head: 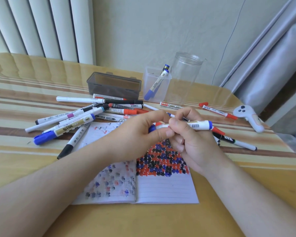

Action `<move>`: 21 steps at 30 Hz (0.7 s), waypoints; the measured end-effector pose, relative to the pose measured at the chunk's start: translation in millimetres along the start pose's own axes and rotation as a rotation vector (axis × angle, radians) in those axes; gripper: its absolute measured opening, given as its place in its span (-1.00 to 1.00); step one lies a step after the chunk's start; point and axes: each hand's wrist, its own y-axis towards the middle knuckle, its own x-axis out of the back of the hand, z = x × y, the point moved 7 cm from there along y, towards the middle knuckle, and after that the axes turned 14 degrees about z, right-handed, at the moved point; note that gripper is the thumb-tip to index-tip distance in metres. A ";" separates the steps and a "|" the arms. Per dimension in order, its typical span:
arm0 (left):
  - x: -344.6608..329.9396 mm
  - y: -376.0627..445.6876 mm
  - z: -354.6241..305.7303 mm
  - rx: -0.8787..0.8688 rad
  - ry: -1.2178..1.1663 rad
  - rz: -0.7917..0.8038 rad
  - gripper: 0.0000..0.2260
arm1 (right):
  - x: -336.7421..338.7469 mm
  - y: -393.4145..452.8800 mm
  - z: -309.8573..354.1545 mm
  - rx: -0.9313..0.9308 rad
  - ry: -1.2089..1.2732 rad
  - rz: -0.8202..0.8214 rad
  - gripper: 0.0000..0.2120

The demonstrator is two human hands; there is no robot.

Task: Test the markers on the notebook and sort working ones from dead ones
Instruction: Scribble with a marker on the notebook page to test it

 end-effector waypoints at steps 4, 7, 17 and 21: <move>0.5 -5.3 -10.8 -0.050 -0.005 -0.003 -0.76 | 2.8 -15.3 29.7 0.033 -0.156 0.056 -0.78; -7.9 -14.1 -1.4 0.054 0.182 0.062 -0.71 | 20.7 -44.9 30.8 -0.025 -0.194 0.014 -0.75; -28.0 -4.3 22.9 0.201 0.498 0.228 -0.71 | 32.5 -95.6 -15.9 -0.127 -0.475 -0.133 -0.89; -27.7 -3.4 19.7 0.182 0.490 0.219 -0.71 | 27.5 -94.0 -19.0 -0.201 -0.537 -0.135 -0.86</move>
